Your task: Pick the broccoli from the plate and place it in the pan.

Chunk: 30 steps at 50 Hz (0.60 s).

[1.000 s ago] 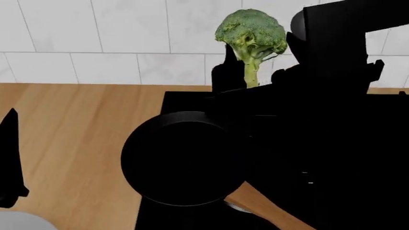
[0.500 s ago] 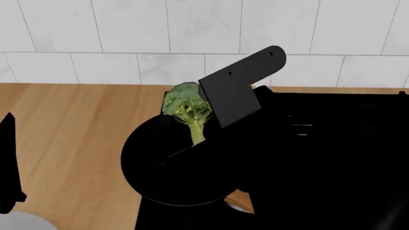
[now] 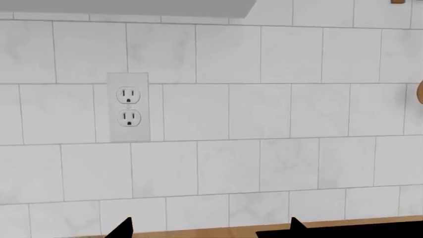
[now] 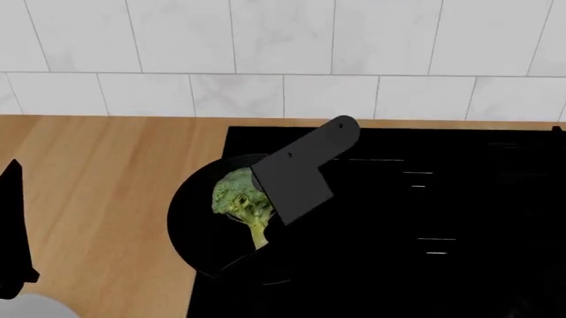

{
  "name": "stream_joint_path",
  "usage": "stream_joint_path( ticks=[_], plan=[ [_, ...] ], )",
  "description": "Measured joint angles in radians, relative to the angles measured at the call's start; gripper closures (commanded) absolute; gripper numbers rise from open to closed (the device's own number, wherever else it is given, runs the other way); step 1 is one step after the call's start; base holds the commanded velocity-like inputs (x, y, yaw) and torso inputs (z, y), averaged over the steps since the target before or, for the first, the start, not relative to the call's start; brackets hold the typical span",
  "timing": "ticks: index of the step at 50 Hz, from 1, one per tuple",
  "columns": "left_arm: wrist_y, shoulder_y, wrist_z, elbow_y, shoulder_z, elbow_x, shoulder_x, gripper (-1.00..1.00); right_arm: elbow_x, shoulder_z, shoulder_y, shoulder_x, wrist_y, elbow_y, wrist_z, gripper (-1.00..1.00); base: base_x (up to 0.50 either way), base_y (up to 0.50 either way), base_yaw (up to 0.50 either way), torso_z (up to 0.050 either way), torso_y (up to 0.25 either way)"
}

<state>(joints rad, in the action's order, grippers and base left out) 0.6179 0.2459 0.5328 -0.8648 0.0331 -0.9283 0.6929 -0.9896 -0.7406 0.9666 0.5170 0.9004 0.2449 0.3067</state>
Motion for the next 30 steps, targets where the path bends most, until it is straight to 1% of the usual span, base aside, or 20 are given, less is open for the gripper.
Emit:
stream_joint_path(
  ticks=[12, 19, 24, 30],
  plan=[
    [-0.005, -0.005, 0.002, 0.0, 0.0, -0.002, 0.0, -1.0, 0.004, 0.003, -0.008, -0.008, -0.001, 0.0, -0.005, -1.0, 0.0, 0.0, 0.0, 0.0, 0.0],
    [-0.01, -0.009, -0.001, 0.002, 0.004, -0.005, 0.005, -1.0, -0.019, 0.03, -0.002, -0.009, -0.001, 0.014, 0.012, -1.0, 0.0, 0.0, 0.0, 0.0, 0.0],
    [-0.013, -0.008, -0.002, 0.003, 0.004, -0.006, 0.006, -1.0, -0.112, 0.109, 0.033, 0.006, 0.011, 0.076, 0.066, -1.0, 0.0, 0.0, 0.0, 0.0, 0.0],
    [-0.014, -0.001, -0.003, 0.006, 0.0, -0.005, 0.006, -1.0, -0.279, 0.246, 0.098, 0.053, 0.016, 0.177, 0.179, -1.0, 0.0, 0.0, 0.0, 0.0, 0.0]
  ],
)
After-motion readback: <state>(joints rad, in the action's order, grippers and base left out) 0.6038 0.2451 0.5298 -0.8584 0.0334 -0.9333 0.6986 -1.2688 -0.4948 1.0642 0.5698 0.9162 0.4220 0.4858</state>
